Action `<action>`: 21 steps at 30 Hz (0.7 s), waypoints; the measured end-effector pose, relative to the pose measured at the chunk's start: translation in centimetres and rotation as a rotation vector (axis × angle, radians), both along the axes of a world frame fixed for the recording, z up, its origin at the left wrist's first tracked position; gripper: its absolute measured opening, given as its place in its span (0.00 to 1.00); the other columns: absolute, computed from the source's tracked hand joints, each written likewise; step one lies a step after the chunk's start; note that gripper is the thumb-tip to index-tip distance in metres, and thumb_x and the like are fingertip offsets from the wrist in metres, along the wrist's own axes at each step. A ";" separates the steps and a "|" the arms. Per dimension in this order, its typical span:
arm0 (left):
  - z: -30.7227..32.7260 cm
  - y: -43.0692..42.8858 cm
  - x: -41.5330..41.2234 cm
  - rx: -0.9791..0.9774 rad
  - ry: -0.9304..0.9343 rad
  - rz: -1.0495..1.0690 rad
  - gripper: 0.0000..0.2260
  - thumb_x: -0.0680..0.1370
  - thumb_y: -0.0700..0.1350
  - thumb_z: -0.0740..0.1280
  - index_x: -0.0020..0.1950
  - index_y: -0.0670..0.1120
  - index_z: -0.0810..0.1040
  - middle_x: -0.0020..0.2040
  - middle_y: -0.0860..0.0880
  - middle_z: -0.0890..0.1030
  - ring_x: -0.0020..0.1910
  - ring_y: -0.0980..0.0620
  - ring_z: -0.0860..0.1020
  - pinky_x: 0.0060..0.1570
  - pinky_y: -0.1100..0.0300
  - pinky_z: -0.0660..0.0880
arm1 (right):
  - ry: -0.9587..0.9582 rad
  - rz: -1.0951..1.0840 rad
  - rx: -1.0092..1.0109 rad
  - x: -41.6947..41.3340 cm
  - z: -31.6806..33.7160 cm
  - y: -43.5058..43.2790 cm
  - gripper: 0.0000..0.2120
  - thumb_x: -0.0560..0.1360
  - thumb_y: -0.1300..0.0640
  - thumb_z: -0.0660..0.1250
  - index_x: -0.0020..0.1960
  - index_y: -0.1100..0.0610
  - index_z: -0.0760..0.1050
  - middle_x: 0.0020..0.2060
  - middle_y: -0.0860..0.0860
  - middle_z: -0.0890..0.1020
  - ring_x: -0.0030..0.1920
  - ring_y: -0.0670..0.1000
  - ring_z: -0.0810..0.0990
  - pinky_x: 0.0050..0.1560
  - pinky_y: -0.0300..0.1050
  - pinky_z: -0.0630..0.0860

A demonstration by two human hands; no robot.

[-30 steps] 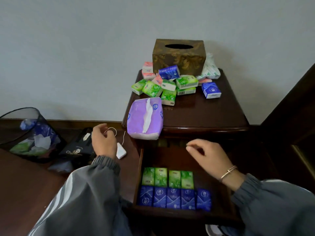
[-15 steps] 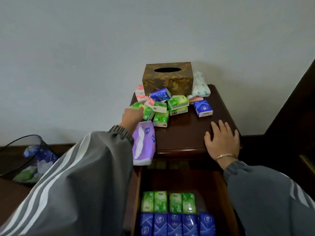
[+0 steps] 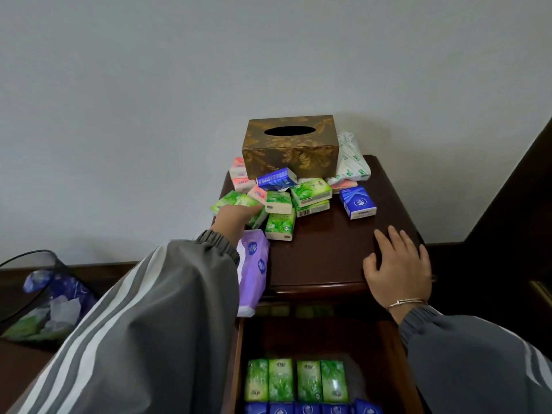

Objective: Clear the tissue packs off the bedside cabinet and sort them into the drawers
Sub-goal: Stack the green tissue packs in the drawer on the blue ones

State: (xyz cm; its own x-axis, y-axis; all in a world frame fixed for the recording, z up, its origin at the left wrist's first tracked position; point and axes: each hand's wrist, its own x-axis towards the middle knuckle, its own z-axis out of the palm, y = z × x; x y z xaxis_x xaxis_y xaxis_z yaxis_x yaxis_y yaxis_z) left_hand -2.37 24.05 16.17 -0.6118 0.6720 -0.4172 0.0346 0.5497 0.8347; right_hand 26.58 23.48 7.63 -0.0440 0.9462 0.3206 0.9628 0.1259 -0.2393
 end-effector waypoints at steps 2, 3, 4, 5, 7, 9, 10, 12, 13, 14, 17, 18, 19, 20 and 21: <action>0.8 -0.7 0.6 0.097 -0.161 -0.020 0.23 0.73 0.42 0.74 0.66 0.38 0.74 0.64 0.40 0.77 0.61 0.45 0.77 0.64 0.47 0.73 | -0.002 0.000 0.003 0.0 0.1 0.0 0.26 0.69 0.49 0.56 0.65 0.54 0.74 0.66 0.56 0.75 0.68 0.57 0.71 0.66 0.61 0.65; 0.8 -0.8 0.5 0.145 -0.221 -0.025 0.23 0.73 0.39 0.73 0.66 0.37 0.73 0.64 0.40 0.77 0.63 0.43 0.76 0.65 0.47 0.72 | -0.004 0.000 0.002 -0.1 0.1 0.0 0.26 0.69 0.48 0.55 0.65 0.54 0.74 0.66 0.56 0.75 0.68 0.57 0.71 0.66 0.61 0.65; 0.6 -0.7 0.1 0.176 -0.258 -0.025 0.22 0.74 0.36 0.72 0.67 0.37 0.73 0.65 0.39 0.77 0.63 0.43 0.76 0.64 0.48 0.73 | -0.004 0.000 0.001 -0.1 0.1 0.0 0.27 0.69 0.48 0.55 0.65 0.54 0.74 0.66 0.55 0.75 0.68 0.57 0.71 0.67 0.61 0.65; 0.7 -0.8 -0.1 0.191 -0.274 -0.022 0.21 0.74 0.36 0.71 0.66 0.37 0.73 0.64 0.39 0.77 0.62 0.43 0.77 0.61 0.51 0.75 | -0.002 -0.002 -0.001 -0.1 0.1 0.0 0.27 0.69 0.48 0.55 0.65 0.54 0.74 0.66 0.55 0.75 0.68 0.56 0.71 0.67 0.61 0.65; 1.3 -0.3 -0.8 0.182 -0.258 0.006 0.20 0.74 0.39 0.72 0.64 0.37 0.75 0.58 0.43 0.80 0.51 0.47 0.81 0.42 0.62 0.79 | 0.005 -0.007 -0.005 -0.1 0.0 0.1 0.27 0.69 0.48 0.55 0.66 0.53 0.73 0.66 0.55 0.75 0.68 0.56 0.70 0.67 0.61 0.64; 2.3 0.3 -2.2 0.138 -0.126 0.033 0.21 0.73 0.46 0.73 0.63 0.40 0.75 0.54 0.45 0.79 0.43 0.51 0.77 0.29 0.65 0.74 | -0.001 -0.010 -0.008 -0.1 0.0 0.1 0.27 0.69 0.48 0.55 0.66 0.53 0.73 0.67 0.55 0.74 0.69 0.56 0.70 0.67 0.61 0.64; 2.6 0.7 -3.3 0.114 -0.041 0.035 0.23 0.72 0.49 0.73 0.64 0.40 0.75 0.56 0.46 0.78 0.45 0.51 0.75 0.33 0.64 0.72 | -0.007 -0.011 -0.010 -0.1 -0.1 0.2 0.27 0.69 0.48 0.54 0.66 0.53 0.73 0.67 0.55 0.74 0.69 0.56 0.70 0.67 0.61 0.64; 2.4 1.8 -5.8 0.053 0.104 0.015 0.28 0.70 0.52 0.74 0.66 0.41 0.73 0.62 0.45 0.76 0.54 0.49 0.74 0.43 0.61 0.70 | -0.012 -0.010 -0.008 -0.1 -0.1 0.3 0.27 0.69 0.48 0.54 0.66 0.53 0.73 0.67 0.55 0.74 0.69 0.56 0.70 0.67 0.61 0.64; 2.3 2.0 -6.5 0.001 0.151 -0.029 0.31 0.69 0.53 0.75 0.67 0.40 0.72 0.63 0.45 0.75 0.58 0.48 0.73 0.47 0.59 0.69 | -0.011 -0.009 -0.007 -0.1 -0.1 0.3 0.27 0.69 0.48 0.54 0.66 0.53 0.73 0.67 0.55 0.74 0.69 0.56 0.70 0.67 0.61 0.65; 2.1 2.2 -6.9 -0.058 0.193 -0.087 0.32 0.69 0.52 0.75 0.67 0.40 0.71 0.62 0.45 0.74 0.59 0.48 0.72 0.50 0.57 0.68 | -0.011 -0.010 -0.006 -0.1 -0.2 0.3 0.27 0.69 0.48 0.55 0.66 0.53 0.73 0.67 0.55 0.74 0.69 0.56 0.70 0.67 0.61 0.65; 1.3 3.0 -7.0 -0.192 0.243 -0.246 0.30 0.71 0.49 0.74 0.68 0.39 0.69 0.59 0.44 0.74 0.54 0.47 0.71 0.50 0.56 0.66 | -0.017 -0.018 0.000 0.0 -0.2 0.3 0.27 0.69 0.48 0.55 0.66 0.53 0.73 0.67 0.54 0.74 0.69 0.56 0.70 0.67 0.60 0.65; 1.1 3.3 -6.9 -0.218 0.260 -0.276 0.30 0.71 0.49 0.74 0.68 0.40 0.69 0.61 0.43 0.74 0.55 0.46 0.72 0.51 0.55 0.67 | -0.024 -0.021 -0.002 0.0 -0.2 0.3 0.27 0.69 0.48 0.55 0.66 0.53 0.73 0.67 0.54 0.74 0.69 0.55 0.70 0.67 0.60 0.65; 0.9 3.5 -6.8 -0.232 0.275 -0.288 0.31 0.71 0.48 0.74 0.69 0.40 0.68 0.63 0.43 0.73 0.57 0.45 0.72 0.51 0.55 0.67 | -0.026 -0.024 -0.002 0.0 -0.3 0.3 0.27 0.69 0.48 0.55 0.66 0.53 0.73 0.67 0.54 0.74 0.69 0.55 0.70 0.67 0.60 0.65; 0.9 3.7 -6.8 -0.231 0.288 -0.293 0.33 0.70 0.47 0.75 0.70 0.40 0.66 0.64 0.42 0.73 0.59 0.44 0.72 0.52 0.55 0.68 | -0.024 -0.024 0.000 0.0 -0.3 0.3 0.27 0.69 0.48 0.55 0.66 0.53 0.73 0.67 0.54 0.74 0.69 0.55 0.70 0.67 0.59 0.65; 0.9 3.7 -6.9 -0.212 0.291 -0.279 0.37 0.68 0.46 0.77 0.71 0.40 0.63 0.65 0.42 0.72 0.61 0.44 0.72 0.51 0.54 0.68 | -0.024 -0.024 0.003 0.0 -0.3 0.3 0.27 0.69 0.48 0.55 0.66 0.53 0.73 0.67 0.54 0.74 0.69 0.55 0.70 0.67 0.59 0.65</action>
State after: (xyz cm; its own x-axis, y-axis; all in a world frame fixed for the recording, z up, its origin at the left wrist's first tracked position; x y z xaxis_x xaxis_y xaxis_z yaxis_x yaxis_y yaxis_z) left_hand -9.26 27.77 17.09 -0.5317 0.7460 -0.4010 0.4219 0.6439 0.6383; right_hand 26.55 23.79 7.35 -0.0291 0.9460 0.3228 0.9710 0.1034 -0.2154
